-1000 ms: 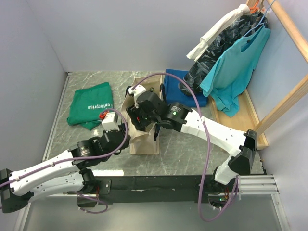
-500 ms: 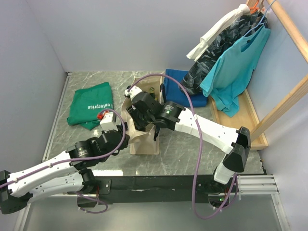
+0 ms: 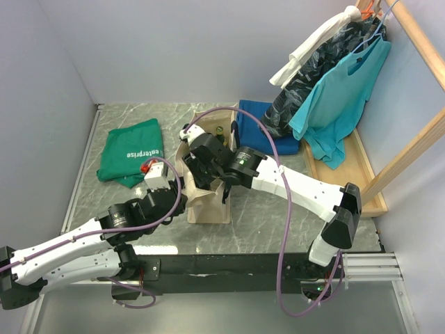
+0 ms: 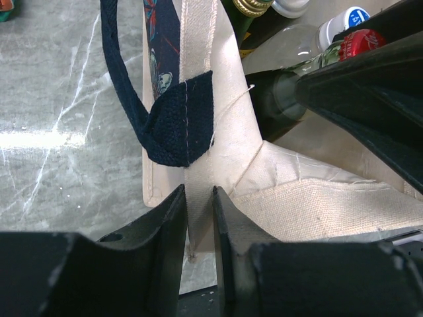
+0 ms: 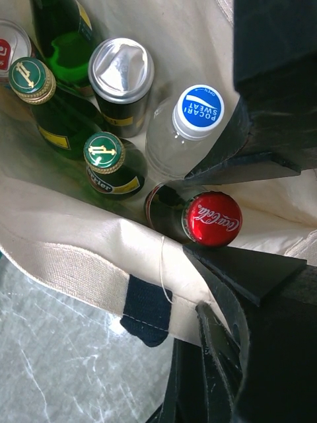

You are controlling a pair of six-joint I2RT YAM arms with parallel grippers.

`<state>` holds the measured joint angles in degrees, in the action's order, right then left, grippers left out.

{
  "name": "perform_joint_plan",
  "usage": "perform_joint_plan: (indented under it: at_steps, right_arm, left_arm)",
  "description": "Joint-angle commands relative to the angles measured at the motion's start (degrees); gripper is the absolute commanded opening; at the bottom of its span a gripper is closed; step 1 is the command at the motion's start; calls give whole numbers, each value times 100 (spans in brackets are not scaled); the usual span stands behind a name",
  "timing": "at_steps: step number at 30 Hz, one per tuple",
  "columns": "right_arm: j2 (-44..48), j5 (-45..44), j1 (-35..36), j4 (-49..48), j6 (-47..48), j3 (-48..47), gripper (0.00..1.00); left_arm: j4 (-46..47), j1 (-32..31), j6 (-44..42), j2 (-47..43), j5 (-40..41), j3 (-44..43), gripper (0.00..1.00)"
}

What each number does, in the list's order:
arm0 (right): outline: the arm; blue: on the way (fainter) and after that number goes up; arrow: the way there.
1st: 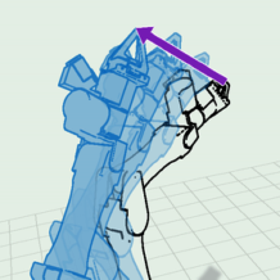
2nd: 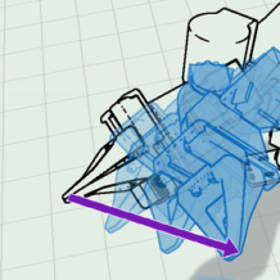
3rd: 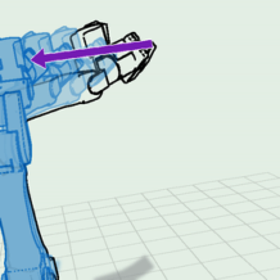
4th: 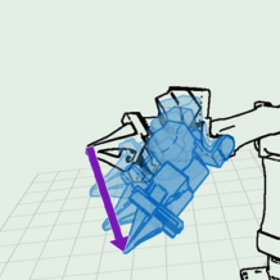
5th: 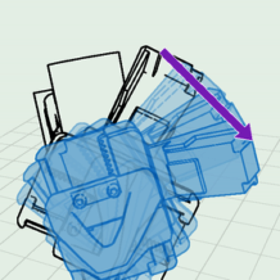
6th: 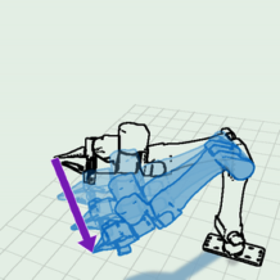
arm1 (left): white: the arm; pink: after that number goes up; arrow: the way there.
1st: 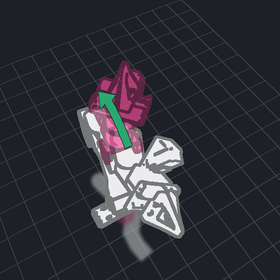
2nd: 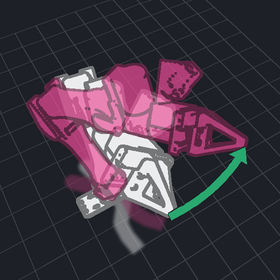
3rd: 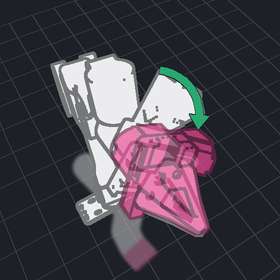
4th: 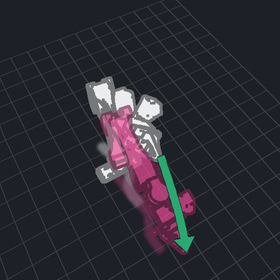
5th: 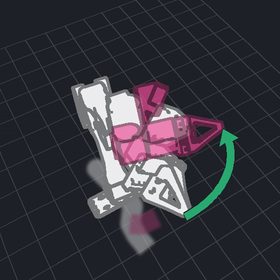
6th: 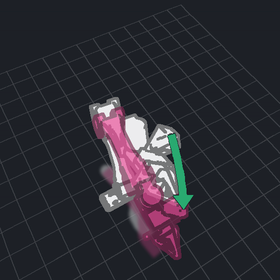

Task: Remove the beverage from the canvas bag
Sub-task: Take out the drink from the canvas bag.

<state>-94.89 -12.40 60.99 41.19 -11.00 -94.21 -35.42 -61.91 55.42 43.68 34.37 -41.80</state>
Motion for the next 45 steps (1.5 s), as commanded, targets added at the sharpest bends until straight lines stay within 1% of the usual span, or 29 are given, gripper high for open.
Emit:
perform_joint_plan:
  at_steps: [1, 3, 7, 14, 17, 18, 22, 23, 24, 25, 26, 27, 28, 29, 30, 31, 34, 38, 40, 41, 43, 45]
  right_arm:
    - [-73, -60, 44, -67, 72, -378, 49]
    - [-73, -78, 44, -137, 98, -370, 49]
    - [-126, -52, 36, -120, 107, -475, 47]
    - [-161, -78, 44, 21, 98, -537, 46]
    - [-179, -87, 44, 152, 90, -589, 43]
    - [-205, -95, 36, 179, 90, -607, 40]
    - [-188, -104, 44, 188, 63, -563, 36]
    - [-196, -96, 44, 188, 63, -554, 34]
    - [-205, -122, 44, 205, 55, -572, 26]
    - [-223, -122, 44, 197, 55, -580, 22]
    - [-240, -96, 44, 231, 46, -589, 18]
    - [-240, -96, 44, 249, 37, -589, 11]
    - [-232, -78, 44, 241, 46, -581, 7]
    - [-223, -61, 44, 214, 37, -572, 0]
    - [-223, -69, 36, 205, 37, -563, 0]
    - [-197, -69, 36, 197, 54, -546, 0]
    - [-170, 10, 53, 170, 90, -563, 0]
    - [-196, 36, 36, 214, 107, -615, 1]
    - [-223, -16, 44, 249, 90, -642, 7]
    - [-231, -34, 36, 275, 72, -642, 24]
    - [-205, -52, 36, 249, 55, -581, 25]
    - [-179, -87, 44, 232, 20, -528, 32]
  left_arm:
    - [-422, -23, -22, -26, -238, 76, 27]
    - [-431, -32, -31, -44, -247, 58, 25]
    - [-492, -32, -31, -70, -238, 23, 25]
    - [-484, -32, -40, -70, -247, 14, 25]
    - [-501, -32, -40, -53, -273, 23, 23]
    - [-510, -32, -31, -53, -264, 32, 23]
    - [-519, -32, -31, -79, -238, 14, 24]
    - [-519, -32, -40, -88, -238, 14, 25]
    - [-527, -32, -40, -88, -229, -3, 24]
    - [-536, -32, -57, -97, -220, -21, 25]
    - [-554, -32, -40, -97, -212, -30, 27]
    - [-571, -32, -40, -105, -203, -47, 29]
    - [-571, -32, -40, -114, -194, -65, 33]
    - [-580, -32, -40, -123, -185, -65, 35]
    - [-589, -32, -22, -149, -176, -74, 38]
    - [-598, -32, -14, -149, -159, -74, 44]
    - [-598, -32, -5, -185, -150, -65, 53]
    - [-633, -32, 22, -237, -132, -56, 53]
    - [-633, -32, 13, -255, -132, -39, 53]
    - [-633, -32, 13, -264, -132, -47, 53]
    - [-633, -32, 13, -281, -124, -39, 53]
    - [-633, -32, 22, -290, -124, -47, 53]
